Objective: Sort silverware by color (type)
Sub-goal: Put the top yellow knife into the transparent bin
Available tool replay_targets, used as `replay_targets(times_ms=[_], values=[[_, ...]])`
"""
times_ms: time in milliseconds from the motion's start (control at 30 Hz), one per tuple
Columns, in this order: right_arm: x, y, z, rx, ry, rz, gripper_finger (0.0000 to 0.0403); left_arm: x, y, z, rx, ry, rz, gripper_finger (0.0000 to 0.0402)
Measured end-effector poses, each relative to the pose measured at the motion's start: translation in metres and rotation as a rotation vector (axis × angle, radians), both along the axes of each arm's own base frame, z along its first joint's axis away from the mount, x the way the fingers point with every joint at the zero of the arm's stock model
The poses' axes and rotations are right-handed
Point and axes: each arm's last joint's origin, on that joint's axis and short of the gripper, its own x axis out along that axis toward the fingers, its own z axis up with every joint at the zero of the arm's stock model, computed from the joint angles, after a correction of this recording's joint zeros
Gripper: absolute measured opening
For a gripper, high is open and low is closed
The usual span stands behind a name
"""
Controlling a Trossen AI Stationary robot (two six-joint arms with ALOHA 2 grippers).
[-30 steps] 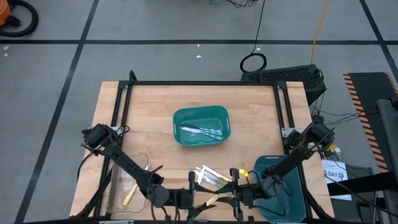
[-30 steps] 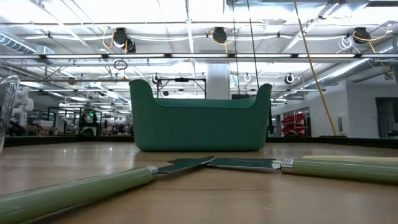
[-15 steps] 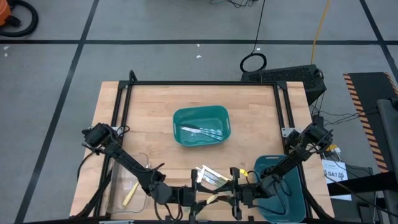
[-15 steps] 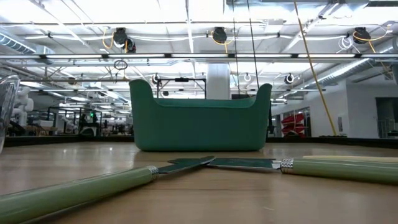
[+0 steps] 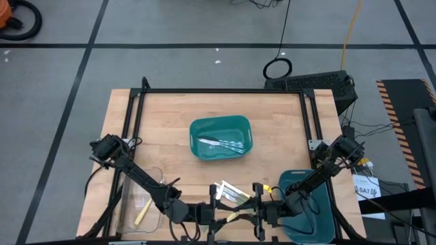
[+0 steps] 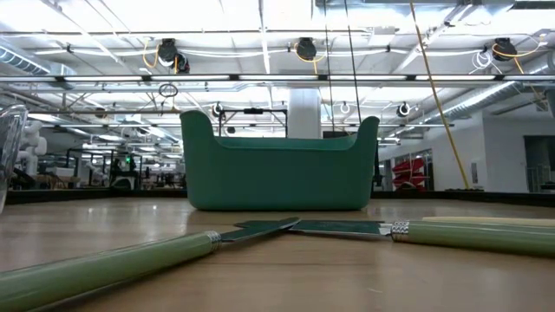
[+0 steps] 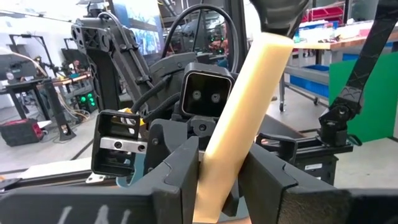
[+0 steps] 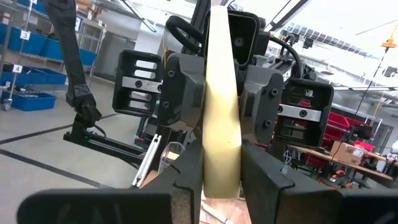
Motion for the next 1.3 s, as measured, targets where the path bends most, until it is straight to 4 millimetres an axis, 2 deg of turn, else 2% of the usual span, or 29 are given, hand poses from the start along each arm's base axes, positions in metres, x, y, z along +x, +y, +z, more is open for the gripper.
replay_targets(times_ms=[300, 433, 533, 633, 733, 833, 1133, 1300], values=[[0.001, -0.002, 0.000, 0.009, 0.010, -0.046, 0.0077, 0.000, 0.000, -0.001, 0.015, 0.009, 0.027, 0.0088], [0.001, -0.005, -0.002, 0.054, 0.044, -0.138, 0.0136, -0.004, 0.000, 0.000, 0.014, 0.038, 0.082, 0.0086], [0.002, -0.007, -0.002, 0.093, 0.062, -0.213, 0.0185, -0.011, 0.006, 0.009, 0.009, 0.101, 0.137, 0.0086], [0.002, -0.009, -0.004, 0.100, 0.087, -0.287, 0.0219, -0.025, 0.016, 0.022, -0.034, 0.199, 0.153, 0.0085], [0.001, -0.010, -0.005, 0.109, 0.103, -0.349, 0.0236, -0.043, 0.025, 0.036, -0.118, 0.292, 0.155, 0.0085], [0.001, -0.011, -0.006, 0.086, 0.118, -0.374, 0.0239, -0.056, 0.033, 0.042, -0.153, 0.361, 0.193, 0.0085], [0.001, -0.009, -0.011, 0.028, 0.155, -0.374, 0.0222, -0.097, 0.065, 0.043, -0.332, 0.657, 0.335, 0.0085], [0.006, -0.013, -0.012, 0.076, 0.148, -0.345, 0.0219, -0.101, 0.066, 0.046, -0.372, 0.678, 0.318, 0.0085]])
